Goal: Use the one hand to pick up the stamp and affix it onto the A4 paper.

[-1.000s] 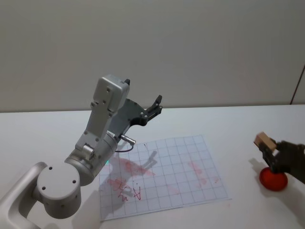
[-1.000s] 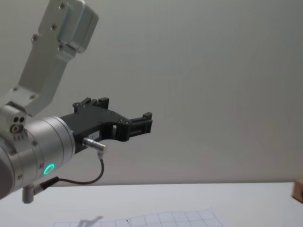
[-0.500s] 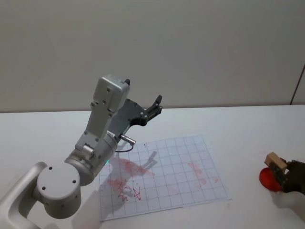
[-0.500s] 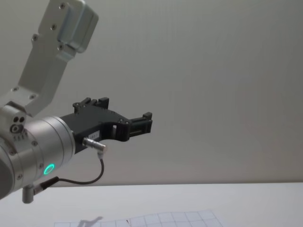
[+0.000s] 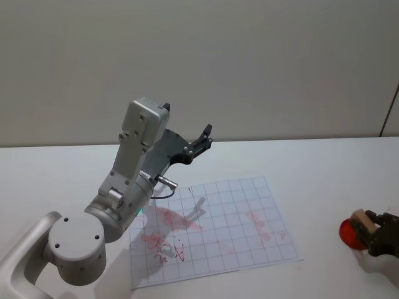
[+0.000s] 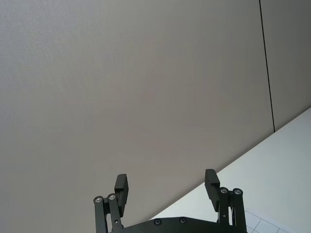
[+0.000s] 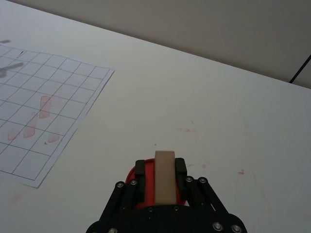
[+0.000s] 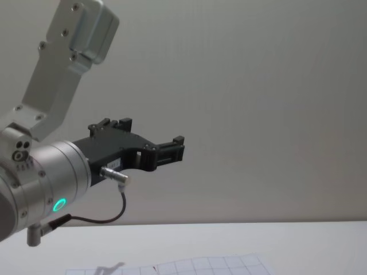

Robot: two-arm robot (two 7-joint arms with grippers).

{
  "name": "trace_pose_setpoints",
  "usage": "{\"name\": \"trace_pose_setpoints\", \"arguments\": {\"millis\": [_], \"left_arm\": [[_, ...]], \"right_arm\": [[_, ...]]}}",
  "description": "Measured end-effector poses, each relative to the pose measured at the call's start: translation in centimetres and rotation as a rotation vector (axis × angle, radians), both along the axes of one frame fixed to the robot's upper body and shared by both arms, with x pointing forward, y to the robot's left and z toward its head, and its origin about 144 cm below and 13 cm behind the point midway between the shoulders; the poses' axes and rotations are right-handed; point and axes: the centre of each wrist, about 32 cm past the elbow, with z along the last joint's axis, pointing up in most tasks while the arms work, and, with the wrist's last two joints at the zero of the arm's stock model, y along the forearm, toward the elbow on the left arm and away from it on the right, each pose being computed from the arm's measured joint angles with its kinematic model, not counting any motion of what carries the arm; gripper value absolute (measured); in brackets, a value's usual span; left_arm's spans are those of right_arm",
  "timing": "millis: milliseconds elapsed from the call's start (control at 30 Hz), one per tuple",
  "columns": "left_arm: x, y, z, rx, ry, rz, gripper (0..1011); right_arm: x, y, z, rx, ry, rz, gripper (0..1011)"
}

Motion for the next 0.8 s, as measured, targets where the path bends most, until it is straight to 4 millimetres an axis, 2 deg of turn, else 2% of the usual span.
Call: {"name": "trace_pose_setpoints", "arguments": {"millis": [33,67,267,333,367,400,533,667,800], "left_arm": [[0.00,0.00,0.00,0.000,0.000,0.000,1001],[0.00,0.00,0.00,0.000,0.000,0.000,1001],[0.00,0.00,0.00,0.000,0.000,0.000,1001],[0.00,0.00,0.00,0.000,0.000,0.000,1001],[0.00,0.00,0.00,0.000,0.000,0.000,1001],[0.00,0.00,0.00,0.000,0.000,0.000,1001],[0.00,0.00,0.00,0.000,0.000,0.000,1001],[0.00,0.00,0.00,0.000,0.000,0.000,1001],[0.00,0.00,0.00,0.000,0.000,0.000,1001]], "right_arm": [[0.00,0.00,-0.01,-0.001,0.001,0.000,362],[0.01,-0.01,-0.03,-0.002,0.002,0.000,362],[0.04,-0.02,-0.09,-0.006,0.005,0.001,595],[0.04,-0.02,-0.10,-0.006,0.006,0.001,635],[0.04,-0.03,-0.12,-0.007,0.007,0.001,698],[0.04,-0.03,-0.12,-0.007,0.007,0.001,698],[0.04,-0.03,-0.14,-0.008,0.008,0.001,809],[0.07,0.13,-0.13,-0.005,0.003,0.000,948],[0.15,0.58,0.03,0.003,-0.019,-0.003,1001]]}}
